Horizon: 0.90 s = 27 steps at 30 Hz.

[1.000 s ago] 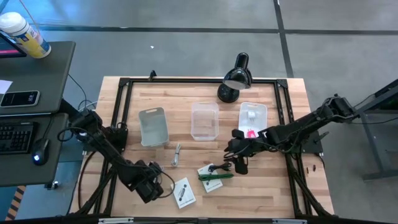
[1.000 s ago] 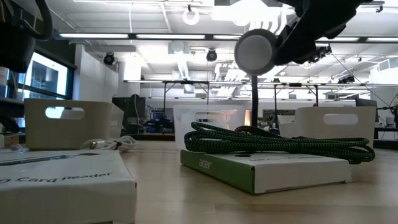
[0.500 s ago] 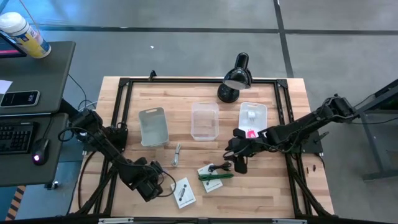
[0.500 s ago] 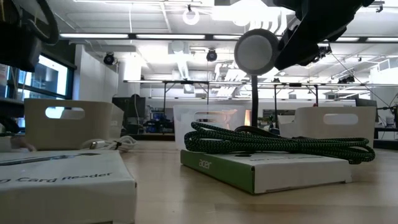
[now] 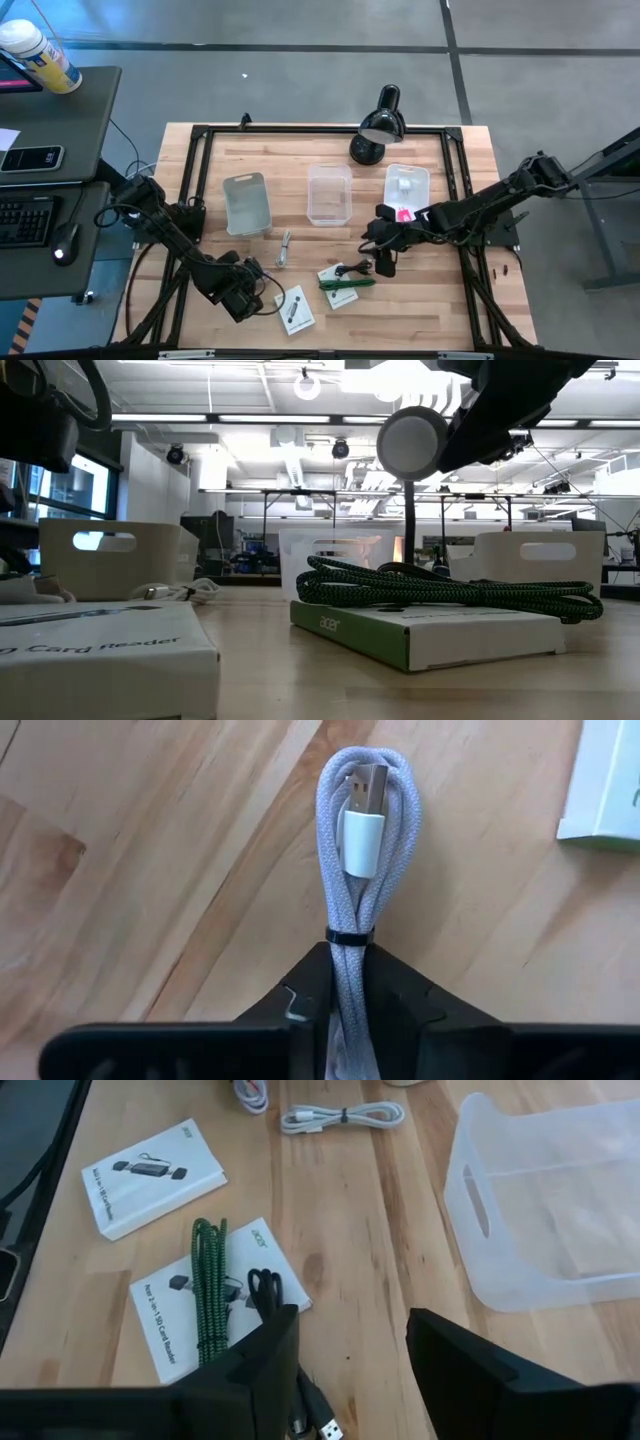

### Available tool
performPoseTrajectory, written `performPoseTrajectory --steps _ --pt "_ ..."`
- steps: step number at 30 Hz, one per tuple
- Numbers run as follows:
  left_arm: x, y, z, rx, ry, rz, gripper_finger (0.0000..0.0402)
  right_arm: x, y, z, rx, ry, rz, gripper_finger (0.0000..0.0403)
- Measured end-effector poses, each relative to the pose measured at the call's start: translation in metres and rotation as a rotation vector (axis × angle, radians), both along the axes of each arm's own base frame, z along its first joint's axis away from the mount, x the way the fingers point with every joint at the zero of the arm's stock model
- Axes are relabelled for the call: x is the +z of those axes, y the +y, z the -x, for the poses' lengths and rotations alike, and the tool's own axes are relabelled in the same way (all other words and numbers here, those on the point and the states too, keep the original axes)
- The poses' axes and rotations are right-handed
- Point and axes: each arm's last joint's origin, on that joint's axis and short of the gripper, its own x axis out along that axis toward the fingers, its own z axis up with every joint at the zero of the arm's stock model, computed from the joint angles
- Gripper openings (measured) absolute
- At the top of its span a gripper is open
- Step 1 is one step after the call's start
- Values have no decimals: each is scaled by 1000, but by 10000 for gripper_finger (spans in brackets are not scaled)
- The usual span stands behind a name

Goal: Pick and place items into bin
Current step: Put the purple charger cable into the transparent bin

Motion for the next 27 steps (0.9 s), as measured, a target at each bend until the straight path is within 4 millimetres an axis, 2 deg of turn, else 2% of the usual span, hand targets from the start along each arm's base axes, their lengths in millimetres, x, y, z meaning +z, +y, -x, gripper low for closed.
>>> performPoseTrajectory --steps 9,18,22,27 --pt "18 1 0 -35 -84 27 37 0 0 0 -5 3 6 173" --pt "55 11 5 -8 -284 -24 20 0 0 0 -7 4 9 167" --pt "74 26 3 -21 -372 -83 30 0 0 0 -12 4 3 169" --pt "90 55 -11 -80 -429 -190 36 0 0 0 -27 4 -13 169"
